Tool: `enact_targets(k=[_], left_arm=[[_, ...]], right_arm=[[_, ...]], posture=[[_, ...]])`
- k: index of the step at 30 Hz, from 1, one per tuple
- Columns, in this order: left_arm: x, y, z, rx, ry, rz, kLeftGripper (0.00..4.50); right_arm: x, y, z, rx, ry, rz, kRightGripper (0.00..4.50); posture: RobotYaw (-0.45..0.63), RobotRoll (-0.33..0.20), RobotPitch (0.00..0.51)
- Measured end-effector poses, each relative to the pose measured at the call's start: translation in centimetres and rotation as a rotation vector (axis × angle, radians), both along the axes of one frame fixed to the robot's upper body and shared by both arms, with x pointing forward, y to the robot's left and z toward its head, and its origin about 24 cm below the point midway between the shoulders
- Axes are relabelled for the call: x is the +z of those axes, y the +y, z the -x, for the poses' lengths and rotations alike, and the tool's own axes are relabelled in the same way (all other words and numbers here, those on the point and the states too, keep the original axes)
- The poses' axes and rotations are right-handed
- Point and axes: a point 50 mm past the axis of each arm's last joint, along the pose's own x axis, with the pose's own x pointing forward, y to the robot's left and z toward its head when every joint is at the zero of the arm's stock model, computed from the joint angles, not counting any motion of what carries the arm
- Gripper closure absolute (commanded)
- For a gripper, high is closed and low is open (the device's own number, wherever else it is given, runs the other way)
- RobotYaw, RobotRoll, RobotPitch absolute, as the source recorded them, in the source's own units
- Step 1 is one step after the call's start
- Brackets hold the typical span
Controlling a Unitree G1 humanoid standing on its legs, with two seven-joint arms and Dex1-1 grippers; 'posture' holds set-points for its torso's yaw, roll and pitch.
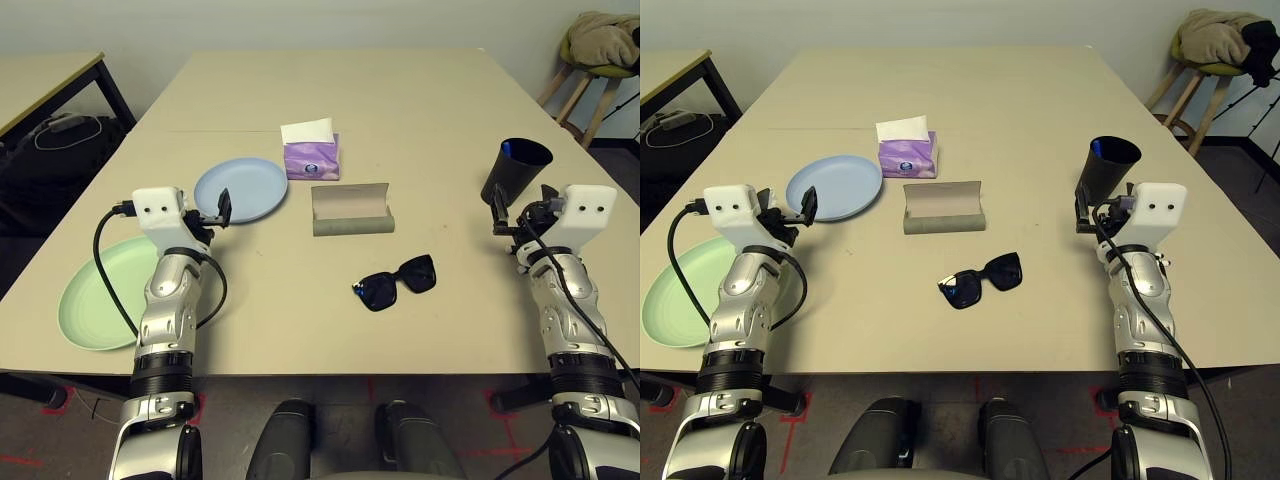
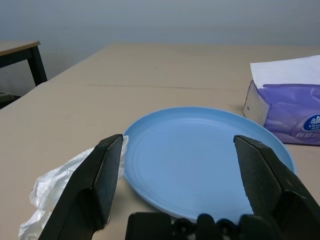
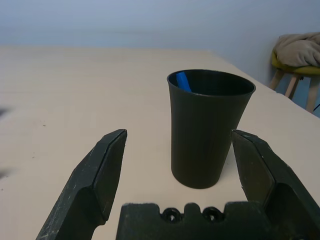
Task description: Organize and tidy the items on the table.
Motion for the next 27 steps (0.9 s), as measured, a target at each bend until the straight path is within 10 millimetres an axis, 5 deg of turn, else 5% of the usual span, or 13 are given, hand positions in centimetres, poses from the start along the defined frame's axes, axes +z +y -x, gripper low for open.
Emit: enact_targets(k=[19,27], left_arm=[[0.0,0.1,0.0,-0.002,0.004,-0.004,0.00],[0.2,0.3,0.0,-0.021,0.012,-0.022,0.00]], right_arm=[[-0.4,-0.4,0.0,0.007,-0.004,0.009,0.02],[0.9,0.5,-0.5,0.222,-0.039,0.026,0.02]], posture=[[0.14,0.000,0.047],[0.15,0.000,0.048]])
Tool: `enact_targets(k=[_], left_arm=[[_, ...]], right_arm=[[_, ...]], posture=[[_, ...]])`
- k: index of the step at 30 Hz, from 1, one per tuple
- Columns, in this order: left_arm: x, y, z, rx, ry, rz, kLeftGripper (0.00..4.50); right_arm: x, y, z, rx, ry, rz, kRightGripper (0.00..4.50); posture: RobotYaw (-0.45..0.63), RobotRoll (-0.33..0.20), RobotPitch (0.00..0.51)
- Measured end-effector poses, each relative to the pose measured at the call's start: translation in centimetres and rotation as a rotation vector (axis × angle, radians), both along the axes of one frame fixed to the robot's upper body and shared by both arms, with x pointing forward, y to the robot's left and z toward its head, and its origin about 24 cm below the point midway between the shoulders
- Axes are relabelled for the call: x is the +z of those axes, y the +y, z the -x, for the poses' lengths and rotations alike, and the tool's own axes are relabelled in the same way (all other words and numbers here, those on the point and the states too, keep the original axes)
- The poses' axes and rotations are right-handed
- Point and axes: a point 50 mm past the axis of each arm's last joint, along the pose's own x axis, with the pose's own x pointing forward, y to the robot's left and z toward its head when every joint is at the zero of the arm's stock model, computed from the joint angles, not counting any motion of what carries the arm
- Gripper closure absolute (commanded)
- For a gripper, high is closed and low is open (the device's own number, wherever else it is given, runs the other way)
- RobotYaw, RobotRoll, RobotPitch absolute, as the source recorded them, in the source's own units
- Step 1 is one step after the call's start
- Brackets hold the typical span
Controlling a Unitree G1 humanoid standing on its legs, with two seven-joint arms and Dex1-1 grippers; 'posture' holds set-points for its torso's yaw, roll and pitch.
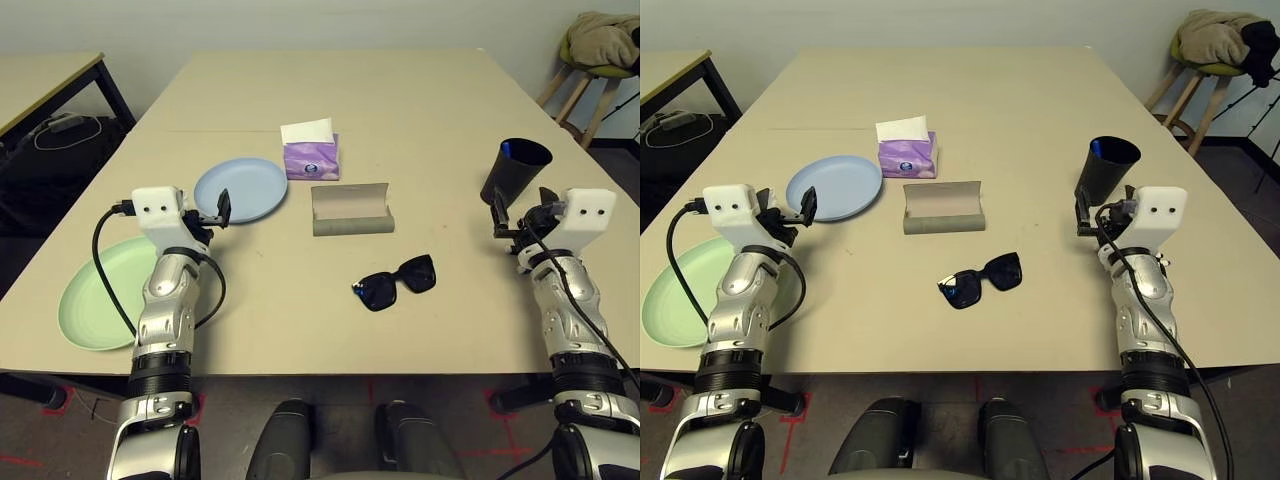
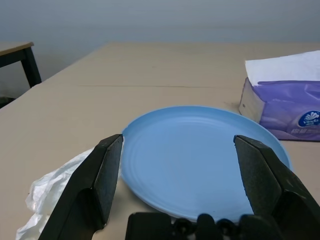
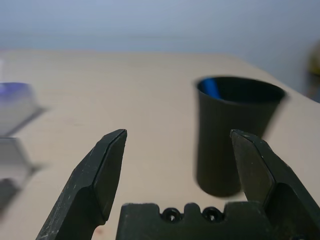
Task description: Organize and tidy the items on the table.
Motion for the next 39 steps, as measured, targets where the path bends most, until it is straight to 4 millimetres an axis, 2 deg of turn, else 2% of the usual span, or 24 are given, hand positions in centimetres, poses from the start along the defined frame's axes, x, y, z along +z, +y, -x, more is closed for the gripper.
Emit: enact_targets(k=[4,10,19,26,39], left_arm=[[0.0,0.1,0.0,-0.002,0.003,-0.002,0.00],[0.1,0.0,0.2,-0.009,-0.002,-0.007,0.00],[0.3,-0.1,0.2,-0.013,-0.004,-0.009,0.00],[-0.1,0.0,0.6,-0.010,0.015,-0.010,0.00],[0.0,-0.1,0.8,-0.015,0.013,-0.015,0.00]], right_arm=[[0.8,0.6,-0.4,0.087,-0.022,-0.006,0.02],[2.5,0.2,-0.4,0.294,-0.004,0.009,0.02],[2.5,2.4,0.4,0.638,0.061,0.201,0.02],[3.1,2.7,1.7,0.867,0.086,0.310,0.02],[2.8,3.6,3.2,1.083,0.147,0.349,0.02]], posture=[[0.15,0.000,0.049],[0.15,0.000,0.049],[0.16,0.000,0.054],[0.16,0.000,0.056],[0.16,0.000,0.058]])
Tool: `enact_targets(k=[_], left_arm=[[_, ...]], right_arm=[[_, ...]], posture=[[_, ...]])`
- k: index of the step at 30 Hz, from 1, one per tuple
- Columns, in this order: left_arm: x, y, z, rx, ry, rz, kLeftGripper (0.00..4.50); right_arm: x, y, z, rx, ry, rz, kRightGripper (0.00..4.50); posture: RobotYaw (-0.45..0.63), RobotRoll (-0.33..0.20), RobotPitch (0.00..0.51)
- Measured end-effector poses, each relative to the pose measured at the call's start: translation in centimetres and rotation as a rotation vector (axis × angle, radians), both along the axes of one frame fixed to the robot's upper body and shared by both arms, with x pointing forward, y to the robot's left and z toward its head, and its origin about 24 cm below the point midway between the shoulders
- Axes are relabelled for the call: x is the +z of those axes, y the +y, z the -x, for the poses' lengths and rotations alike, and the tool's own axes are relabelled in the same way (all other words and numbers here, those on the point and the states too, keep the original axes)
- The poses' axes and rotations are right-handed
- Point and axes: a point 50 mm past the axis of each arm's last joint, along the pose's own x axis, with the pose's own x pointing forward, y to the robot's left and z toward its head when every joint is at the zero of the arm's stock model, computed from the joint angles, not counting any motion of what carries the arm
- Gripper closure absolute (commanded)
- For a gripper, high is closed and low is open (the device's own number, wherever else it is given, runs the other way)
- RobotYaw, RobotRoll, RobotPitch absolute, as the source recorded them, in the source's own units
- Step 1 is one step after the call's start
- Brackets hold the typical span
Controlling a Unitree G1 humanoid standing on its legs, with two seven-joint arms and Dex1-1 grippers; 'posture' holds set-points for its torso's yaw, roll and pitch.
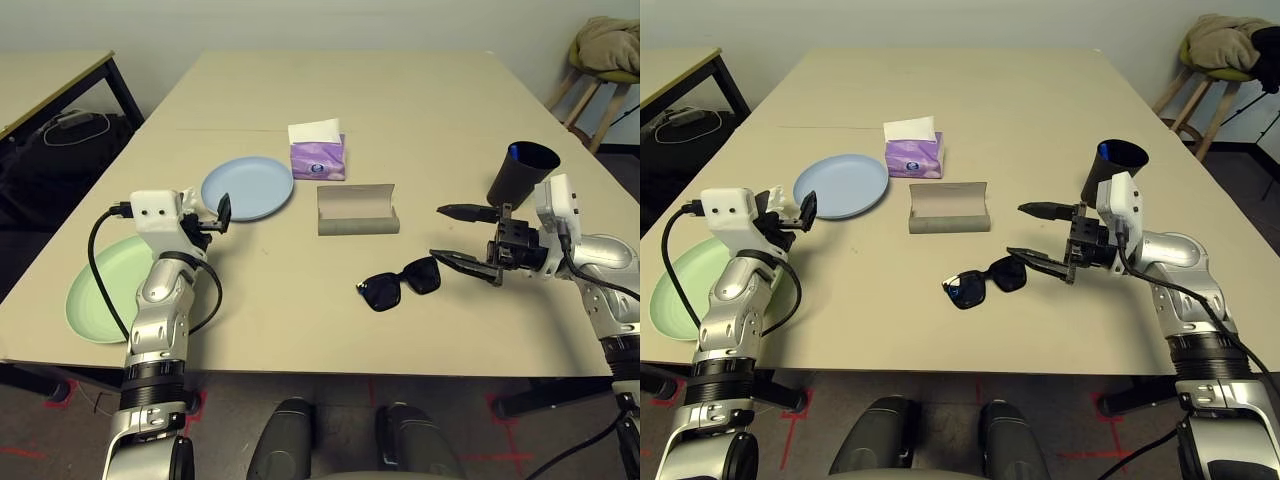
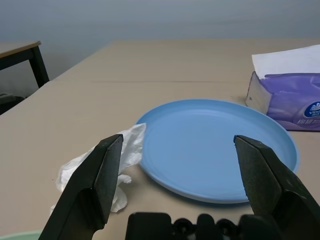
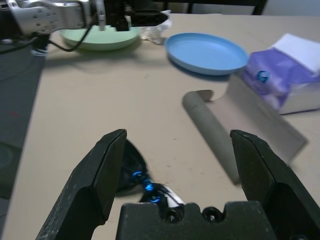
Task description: Organize and tidy the items on the table.
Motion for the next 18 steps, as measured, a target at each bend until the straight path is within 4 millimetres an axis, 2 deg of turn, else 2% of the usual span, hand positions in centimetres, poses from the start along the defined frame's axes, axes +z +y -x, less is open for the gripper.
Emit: enact_targets(k=[13,18], left_arm=[[0.1,-0.1,0.0,-0.024,0.010,-0.008,0.00],[1.7,0.9,-0.6,-0.017,0.004,-0.046,0.00]], right_arm=[[0.2,-0.2,0.2,0.017,0.021,0.024,0.02],[0.2,-0.1,0.2,0.020,0.020,0.020,0.02]], posture=[[0.18,0.000,0.060],[0.18,0.000,0.061]])
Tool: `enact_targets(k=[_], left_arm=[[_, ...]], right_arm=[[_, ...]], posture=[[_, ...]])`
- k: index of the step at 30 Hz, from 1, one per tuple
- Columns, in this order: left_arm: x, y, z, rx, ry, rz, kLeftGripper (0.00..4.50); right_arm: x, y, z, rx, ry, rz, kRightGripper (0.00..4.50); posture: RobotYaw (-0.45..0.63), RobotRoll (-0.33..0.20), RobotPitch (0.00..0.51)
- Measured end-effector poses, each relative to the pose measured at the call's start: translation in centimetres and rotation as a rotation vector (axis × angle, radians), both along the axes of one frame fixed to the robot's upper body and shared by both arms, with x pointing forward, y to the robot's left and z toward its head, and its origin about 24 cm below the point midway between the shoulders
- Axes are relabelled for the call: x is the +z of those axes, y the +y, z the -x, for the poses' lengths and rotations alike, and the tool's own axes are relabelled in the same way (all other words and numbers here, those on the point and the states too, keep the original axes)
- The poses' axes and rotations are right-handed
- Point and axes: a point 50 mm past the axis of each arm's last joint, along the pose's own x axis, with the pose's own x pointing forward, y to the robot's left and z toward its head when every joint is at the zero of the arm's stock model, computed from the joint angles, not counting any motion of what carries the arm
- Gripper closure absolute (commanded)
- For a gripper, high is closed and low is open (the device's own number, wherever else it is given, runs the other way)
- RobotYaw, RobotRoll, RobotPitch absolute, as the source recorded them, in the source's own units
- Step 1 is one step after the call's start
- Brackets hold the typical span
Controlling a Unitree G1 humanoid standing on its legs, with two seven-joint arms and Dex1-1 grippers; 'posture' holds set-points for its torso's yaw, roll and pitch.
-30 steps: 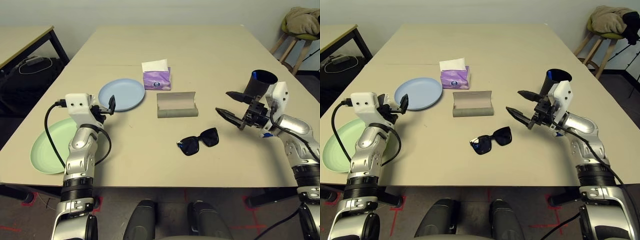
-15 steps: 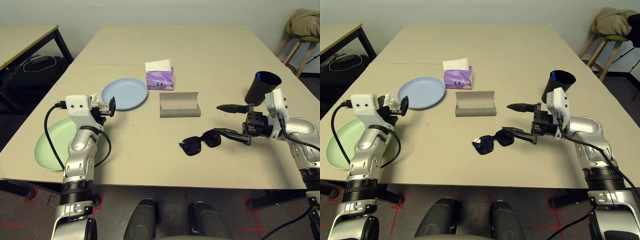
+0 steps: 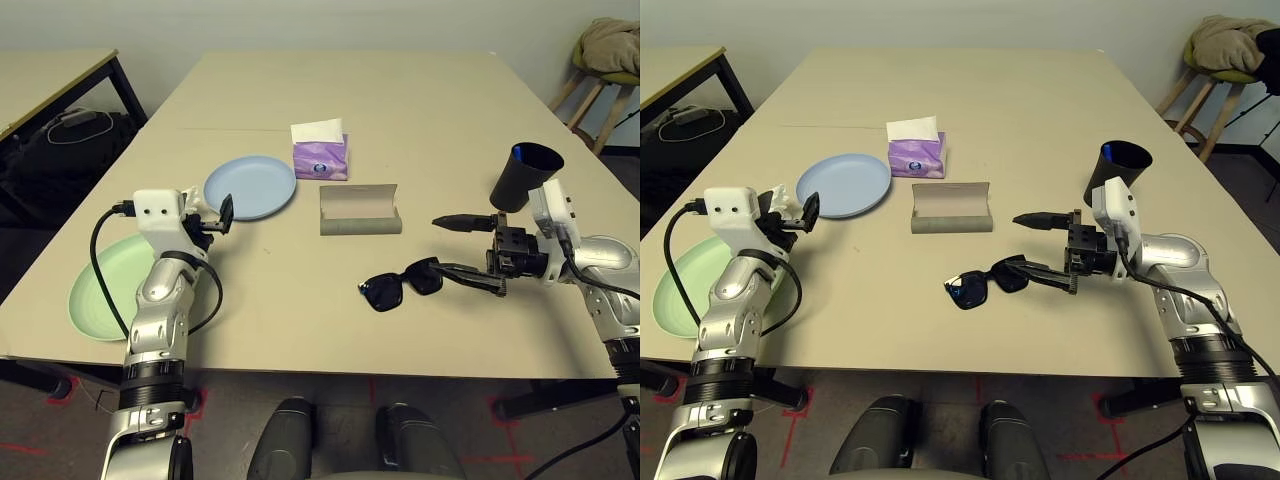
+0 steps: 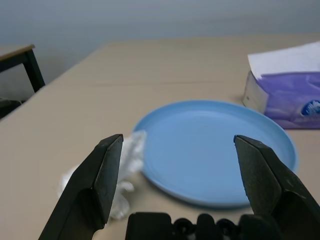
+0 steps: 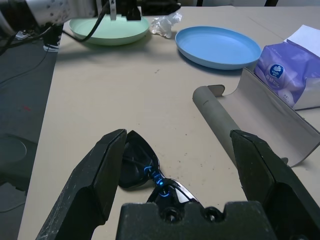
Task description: Organize and tidy the items on the table.
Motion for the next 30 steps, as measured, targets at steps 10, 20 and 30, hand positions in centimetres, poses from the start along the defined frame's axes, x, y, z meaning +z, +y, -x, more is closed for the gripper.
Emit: enact_targets(k=[10,20,30], left_arm=[[2.2,4.5,0.2,0.091,0.202,-0.073,0.00],[5.2,7.9,1.1,0.219,0.338,0.153,0.00],[5.1,10.7,2.6,0.437,0.499,0.320,0.00]], right_arm=[[-0.4,0.4,0.2,0.003,0.012,-0.018,0.02],[-0.6,0.8,0.5,-0.002,0.022,-0.029,0.02],[-0.5,1.1,0.5,-0.010,0.020,-0.040,0.02]], posture=[[0.19,0.000,0.062],[0.20,0.000,0.068],[0.20,0.000,0.073]])
